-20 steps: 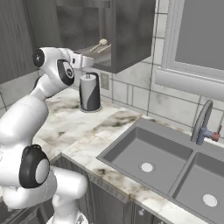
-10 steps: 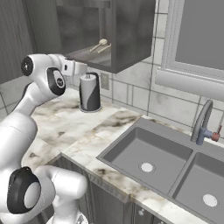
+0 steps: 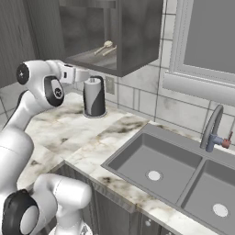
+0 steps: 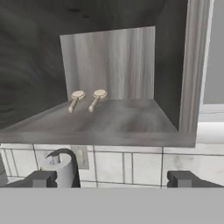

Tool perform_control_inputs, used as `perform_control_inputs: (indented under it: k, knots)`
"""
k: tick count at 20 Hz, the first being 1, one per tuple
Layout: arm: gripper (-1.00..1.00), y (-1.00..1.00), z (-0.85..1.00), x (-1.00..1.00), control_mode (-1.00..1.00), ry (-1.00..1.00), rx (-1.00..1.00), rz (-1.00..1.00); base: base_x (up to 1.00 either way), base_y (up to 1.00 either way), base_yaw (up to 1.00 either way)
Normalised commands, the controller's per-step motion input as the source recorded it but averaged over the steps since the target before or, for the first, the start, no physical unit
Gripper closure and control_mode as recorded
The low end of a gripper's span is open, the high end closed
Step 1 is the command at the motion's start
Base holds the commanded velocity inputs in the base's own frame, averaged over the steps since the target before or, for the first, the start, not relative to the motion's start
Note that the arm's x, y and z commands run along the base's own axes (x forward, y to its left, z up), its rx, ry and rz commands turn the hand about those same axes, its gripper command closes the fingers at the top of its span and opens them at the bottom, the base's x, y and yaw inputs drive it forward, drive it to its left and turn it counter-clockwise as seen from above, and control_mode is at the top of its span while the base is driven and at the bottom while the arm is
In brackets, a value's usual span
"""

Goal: Pick up the dish brush and dish brush from the sink, and place them back in the cabinet, and close the cabinet door.

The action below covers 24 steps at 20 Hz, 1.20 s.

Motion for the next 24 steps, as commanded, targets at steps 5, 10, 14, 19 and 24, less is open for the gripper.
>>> perform_control_inputs:
  k: [5, 10, 14, 19, 24]
  knots:
    - [-1.0, 0.02, 0.03, -0.39, -1.0, 0.0, 0.0, 0.0, 0.0, 0.0, 0.0]
    - [-1.0, 0.25, 0.0, -0.46, -1.0, 0.0, 0.0, 0.01, 0.0, 0.0, 0.0]
    - [-1.0, 0.39, 0.04, -0.5, -1.0, 0.0, -0.01, 0.0, 0.0, 0.0, 0.0]
    - [-1.0, 0.39, 0.0, -0.43, -1.0, 0.0, 0.0, 0.0, 0.0, 0.0, 0.0]
    - [-1.0, 0.35, 0.06, -0.39, -1.0, 0.0, 0.0, 0.0, 0.0, 0.0, 0.0]
